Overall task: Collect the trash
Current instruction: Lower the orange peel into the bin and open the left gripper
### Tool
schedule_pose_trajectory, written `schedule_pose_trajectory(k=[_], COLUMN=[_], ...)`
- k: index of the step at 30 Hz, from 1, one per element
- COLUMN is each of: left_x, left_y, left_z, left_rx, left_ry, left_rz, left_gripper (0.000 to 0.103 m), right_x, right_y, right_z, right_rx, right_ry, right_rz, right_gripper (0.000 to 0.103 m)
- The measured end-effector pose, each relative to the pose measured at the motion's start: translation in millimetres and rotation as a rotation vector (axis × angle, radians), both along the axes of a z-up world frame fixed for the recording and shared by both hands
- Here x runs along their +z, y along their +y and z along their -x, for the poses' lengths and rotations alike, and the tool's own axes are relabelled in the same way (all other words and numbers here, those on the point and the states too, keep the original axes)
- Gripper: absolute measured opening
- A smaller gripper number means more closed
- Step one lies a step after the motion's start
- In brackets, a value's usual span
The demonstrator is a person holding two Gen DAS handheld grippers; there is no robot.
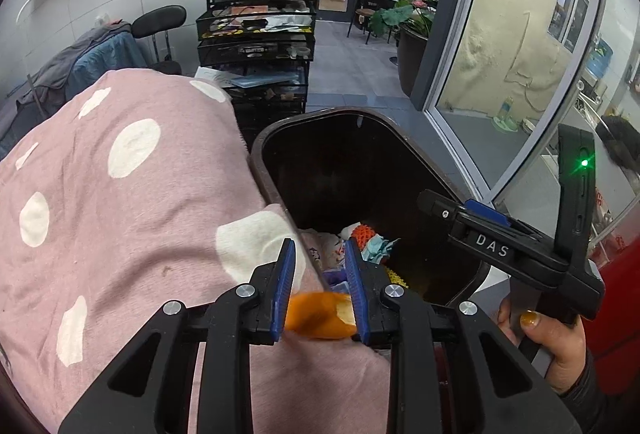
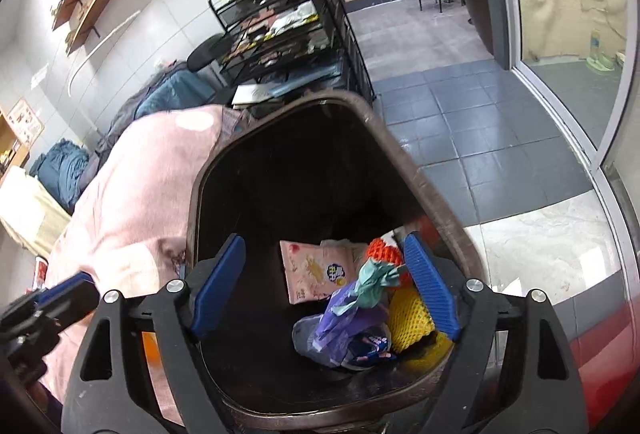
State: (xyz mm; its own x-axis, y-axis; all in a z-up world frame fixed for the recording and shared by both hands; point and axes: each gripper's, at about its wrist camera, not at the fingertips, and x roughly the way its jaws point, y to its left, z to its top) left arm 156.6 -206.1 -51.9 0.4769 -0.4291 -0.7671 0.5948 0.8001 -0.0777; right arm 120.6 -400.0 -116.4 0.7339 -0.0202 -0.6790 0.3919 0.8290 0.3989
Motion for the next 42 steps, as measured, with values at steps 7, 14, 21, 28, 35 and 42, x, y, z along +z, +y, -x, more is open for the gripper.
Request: schedule_pose_trajectory(k=[7, 14, 21, 28, 35, 42], left_x=[-2.3, -6.9, 2.4, 18.8, 11.1, 6.6], left_y=[-22.4, -37.7, -4.0, 49.3, 69.6, 71.4], left_z=[-11.0, -37.9, -26.5, -18.6, -13.1, -13.3], left_rx=[-0.025, -0.007, 0.024, 0.099, 0.141, 0.142], left_ry=[0.014, 0.079, 0.043, 0.013, 0.024, 0.032], left_rz=[-0.008, 0.009, 0.008, 0.056, 0.062, 0.071], left_gripper=[0.013, 0.011, 0.013, 0.037, 0.041, 0.041], right_x=[9.4, 12.0, 33.4, 26.3, -3.2, 5.6], right_y=[-13.2, -19.7, 21.4, 87.7, 102.8, 92.7], right_z=[5.3, 9.2, 9.3, 2.5, -11.7, -14.9], right_rx=[-0.044, -0.058, 0.295, 0.711, 0.712, 0.599], right_ry=[-0.023, -0.026, -0.160, -0.141, -0.030, -0.085], right_rz=[0.002, -0.004, 0.061, 0.081, 0.153, 0.155], right_gripper=[0.082, 0.082, 0.082, 0.081, 0.039, 0.017])
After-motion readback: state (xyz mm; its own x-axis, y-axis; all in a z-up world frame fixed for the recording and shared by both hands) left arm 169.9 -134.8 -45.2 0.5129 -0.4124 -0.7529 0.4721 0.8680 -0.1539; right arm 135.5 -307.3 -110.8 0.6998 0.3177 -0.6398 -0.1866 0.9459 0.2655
